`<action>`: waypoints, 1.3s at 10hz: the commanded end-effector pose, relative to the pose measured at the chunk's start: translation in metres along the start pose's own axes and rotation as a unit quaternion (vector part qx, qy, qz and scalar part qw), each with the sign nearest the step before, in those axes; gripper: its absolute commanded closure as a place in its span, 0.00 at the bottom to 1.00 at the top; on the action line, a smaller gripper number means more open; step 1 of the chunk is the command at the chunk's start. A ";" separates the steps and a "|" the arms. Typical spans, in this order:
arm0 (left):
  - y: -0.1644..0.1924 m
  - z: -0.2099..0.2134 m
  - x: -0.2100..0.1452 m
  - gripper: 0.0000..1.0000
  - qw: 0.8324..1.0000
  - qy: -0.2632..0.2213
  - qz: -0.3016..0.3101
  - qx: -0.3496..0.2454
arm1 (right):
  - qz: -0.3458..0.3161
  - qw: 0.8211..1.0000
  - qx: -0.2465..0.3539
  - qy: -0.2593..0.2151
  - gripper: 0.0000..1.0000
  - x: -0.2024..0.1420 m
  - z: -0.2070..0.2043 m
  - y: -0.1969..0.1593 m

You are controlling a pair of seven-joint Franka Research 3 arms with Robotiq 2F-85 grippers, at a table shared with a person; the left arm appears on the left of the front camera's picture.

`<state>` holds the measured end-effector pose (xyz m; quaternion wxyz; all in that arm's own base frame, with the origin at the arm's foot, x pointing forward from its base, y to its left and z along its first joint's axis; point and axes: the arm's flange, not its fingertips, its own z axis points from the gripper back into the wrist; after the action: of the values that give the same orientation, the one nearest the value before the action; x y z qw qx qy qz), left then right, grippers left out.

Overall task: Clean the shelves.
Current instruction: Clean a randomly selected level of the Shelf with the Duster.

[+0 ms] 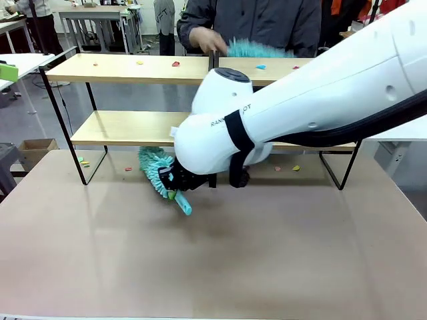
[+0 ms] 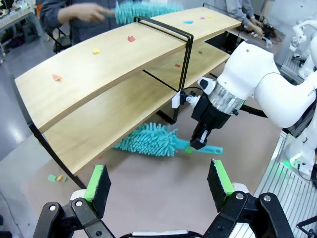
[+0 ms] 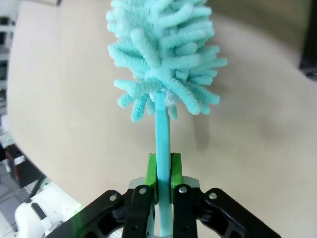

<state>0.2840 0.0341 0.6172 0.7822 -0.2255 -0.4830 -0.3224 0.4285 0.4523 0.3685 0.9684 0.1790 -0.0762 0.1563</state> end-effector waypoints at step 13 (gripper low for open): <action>0.001 -0.001 0.000 0.00 1.000 -0.001 0.001 -0.004 | 0.362 0.892 0.187 0.195 0.88 -0.020 0.048 -0.004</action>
<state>0.2840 0.0342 0.6172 0.7822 -0.2255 -0.4831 -0.3224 0.4105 0.4512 0.3954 0.7969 0.2505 0.0921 0.5420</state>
